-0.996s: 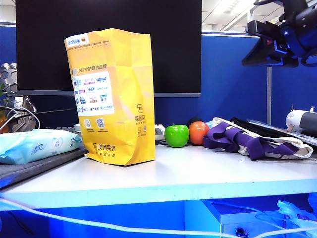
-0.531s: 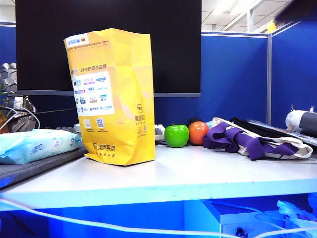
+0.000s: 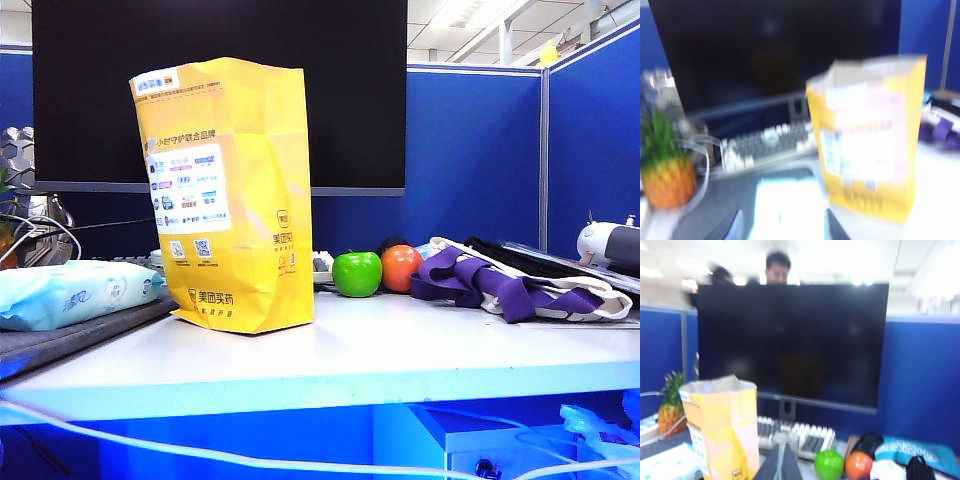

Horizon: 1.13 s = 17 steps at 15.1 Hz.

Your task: Pick up the Rubik's Cube and throw it into the yellow paper bag.

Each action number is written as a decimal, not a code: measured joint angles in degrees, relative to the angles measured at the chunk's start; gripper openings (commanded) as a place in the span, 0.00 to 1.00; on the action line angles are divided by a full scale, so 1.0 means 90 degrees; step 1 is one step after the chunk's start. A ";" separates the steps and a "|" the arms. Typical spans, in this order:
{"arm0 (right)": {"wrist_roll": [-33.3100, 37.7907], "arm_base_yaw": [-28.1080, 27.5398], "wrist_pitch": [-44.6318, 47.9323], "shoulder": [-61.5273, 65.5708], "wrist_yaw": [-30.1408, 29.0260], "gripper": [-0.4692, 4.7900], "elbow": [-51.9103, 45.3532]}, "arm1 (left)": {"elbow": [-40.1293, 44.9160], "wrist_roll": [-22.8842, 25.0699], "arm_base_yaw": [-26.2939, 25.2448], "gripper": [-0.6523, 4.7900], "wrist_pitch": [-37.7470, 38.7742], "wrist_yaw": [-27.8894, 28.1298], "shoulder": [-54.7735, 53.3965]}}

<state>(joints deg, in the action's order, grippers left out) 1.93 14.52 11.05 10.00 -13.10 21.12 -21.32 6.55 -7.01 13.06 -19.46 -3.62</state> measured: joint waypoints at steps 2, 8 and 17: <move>0.0000 -0.0002 -0.0012 -0.0517 0.0002 0.08 -0.0568 | 0.0452 0.0002 0.0000 0.53 0.0131 -0.0005 0.0335; 0.0002 -0.0015 -0.0743 -0.1098 -0.0027 0.08 -0.2191 | 0.0884 0.0002 0.0000 0.53 0.0000 0.0002 0.0352; 0.0002 -0.0002 -0.2212 -0.1100 0.0024 0.08 -0.2278 | 0.2244 0.0002 0.0000 0.53 -0.0469 0.0002 0.0355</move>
<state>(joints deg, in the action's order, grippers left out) 1.96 14.50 -8.86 0.10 -12.88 0.62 -1.13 6.57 -7.01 8.84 -19.44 -0.43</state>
